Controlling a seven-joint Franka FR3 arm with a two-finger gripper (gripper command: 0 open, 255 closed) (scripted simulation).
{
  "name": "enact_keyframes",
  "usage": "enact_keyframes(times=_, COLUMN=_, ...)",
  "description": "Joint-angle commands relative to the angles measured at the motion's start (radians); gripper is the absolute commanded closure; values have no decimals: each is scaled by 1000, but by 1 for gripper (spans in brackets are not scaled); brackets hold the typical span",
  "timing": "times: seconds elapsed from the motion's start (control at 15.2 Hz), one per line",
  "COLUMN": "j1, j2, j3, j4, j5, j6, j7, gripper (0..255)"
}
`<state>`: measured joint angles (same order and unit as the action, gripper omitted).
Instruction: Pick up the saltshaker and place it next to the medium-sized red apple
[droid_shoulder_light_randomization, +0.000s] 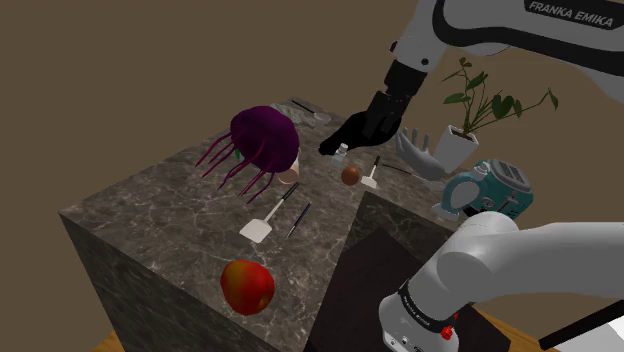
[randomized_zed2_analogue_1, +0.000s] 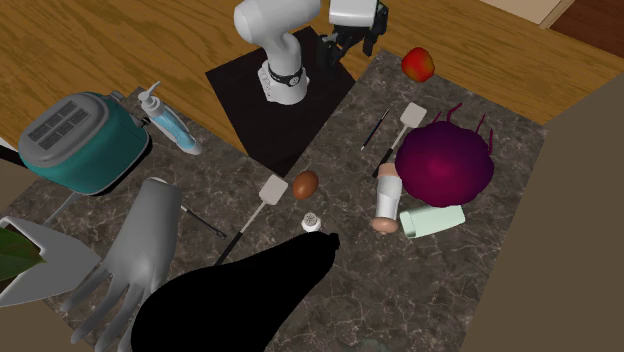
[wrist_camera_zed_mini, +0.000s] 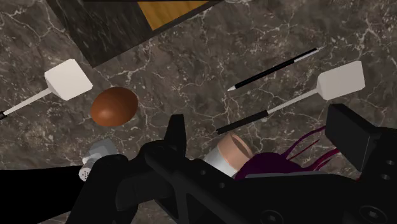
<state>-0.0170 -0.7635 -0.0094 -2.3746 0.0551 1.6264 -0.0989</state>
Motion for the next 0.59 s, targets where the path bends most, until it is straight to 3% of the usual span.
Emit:
enact_keyframes(times=0.0, j1=0, j2=0, j3=0, j4=0, j5=0, j6=0, j7=0, gripper=0)
enact_keyframes(times=0.53, j1=-34, j2=198, j3=-103, j4=-2, j5=-66, j6=205, j7=-140, gripper=0)
